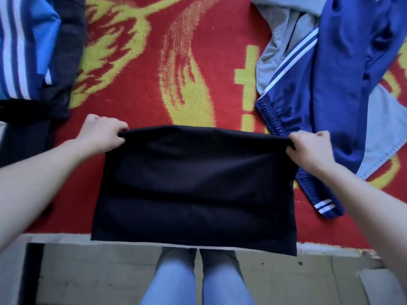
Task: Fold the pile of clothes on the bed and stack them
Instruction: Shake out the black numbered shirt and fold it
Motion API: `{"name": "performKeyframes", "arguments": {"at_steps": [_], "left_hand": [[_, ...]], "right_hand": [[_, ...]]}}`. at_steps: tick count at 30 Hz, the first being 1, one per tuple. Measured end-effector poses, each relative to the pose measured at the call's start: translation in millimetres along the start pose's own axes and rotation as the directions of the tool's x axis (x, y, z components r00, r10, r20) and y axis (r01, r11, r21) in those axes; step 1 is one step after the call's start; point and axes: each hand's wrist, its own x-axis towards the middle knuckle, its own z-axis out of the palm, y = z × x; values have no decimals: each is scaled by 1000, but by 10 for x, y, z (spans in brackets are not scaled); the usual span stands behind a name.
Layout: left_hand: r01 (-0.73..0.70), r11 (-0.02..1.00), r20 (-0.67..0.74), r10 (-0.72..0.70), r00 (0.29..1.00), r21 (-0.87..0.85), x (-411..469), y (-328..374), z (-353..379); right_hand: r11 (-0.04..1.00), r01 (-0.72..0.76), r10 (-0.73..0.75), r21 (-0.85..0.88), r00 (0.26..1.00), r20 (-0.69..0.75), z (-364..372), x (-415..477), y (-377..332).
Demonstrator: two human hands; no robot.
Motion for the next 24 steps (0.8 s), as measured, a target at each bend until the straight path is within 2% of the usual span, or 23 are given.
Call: {"name": "performKeyframes", "arguments": {"at_steps": [3, 5, 7, 8, 11, 12, 14, 16, 17, 18, 19, 21, 22, 24], "left_hand": [[-48, 990, -221, 17, 975, -134, -133, -289, -179], [-85, 983, -322, 29, 946, -163, -236, -370, -291], [-169, 980, -417, 110, 902, -108, -413, -359, -303], [-232, 969, -442, 175, 880, -79, -528, -342, -271], [-393, 919, -370, 365, 854, -1, -951, -296, -36], [-414, 910, -323, 398, 859, 21, -1078, -275, 87], [-408, 912, -18, 409, 912, 33, -1304, -149, 391], [-339, 933, 322, 288, 902, 117, -1435, 41, 566], [-274, 954, 398, 206, 894, 124, -1482, 120, 666], [-225, 970, 412, 170, 895, 88, -1513, 187, 701], [-222, 974, 353, 192, 916, 47, -1520, 236, 707], [-236, 971, 47, 238, 970, -40, -1502, 224, 816], [-226, 973, -112, 220, 969, -43, -1452, 208, 831], [-165, 986, -156, 159, 975, -22, -1338, 231, 791]], "right_hand": [[995, -9, 39, 98, 948, -315, -222, 13, 154], [992, 28, 28, 122, 902, -430, -310, -14, 183], [990, 96, -28, 107, 858, -513, -327, -130, 156], [984, 140, -56, 113, 836, -546, -302, -225, 145], [958, 274, -167, 86, 775, -609, -73, -651, 153], [953, 297, -204, 63, 782, -589, 49, -808, 164], [955, 296, -263, 17, 870, -418, 345, -1064, 202], [957, 289, -288, -20, 947, -144, 641, -1229, 187], [963, 270, -271, -22, 961, -55, 745, -1276, 159], [976, 220, -220, -12, 975, -28, 793, -1299, 106], [988, 148, -147, 36, 989, -33, 797, -1288, 37], [970, -76, 90, 231, 994, -54, 685, -1193, -132], [920, -201, 228, 337, 973, -41, 648, -1108, -193], [743, -360, 377, 564, 922, 92, 603, -927, -248]]}}
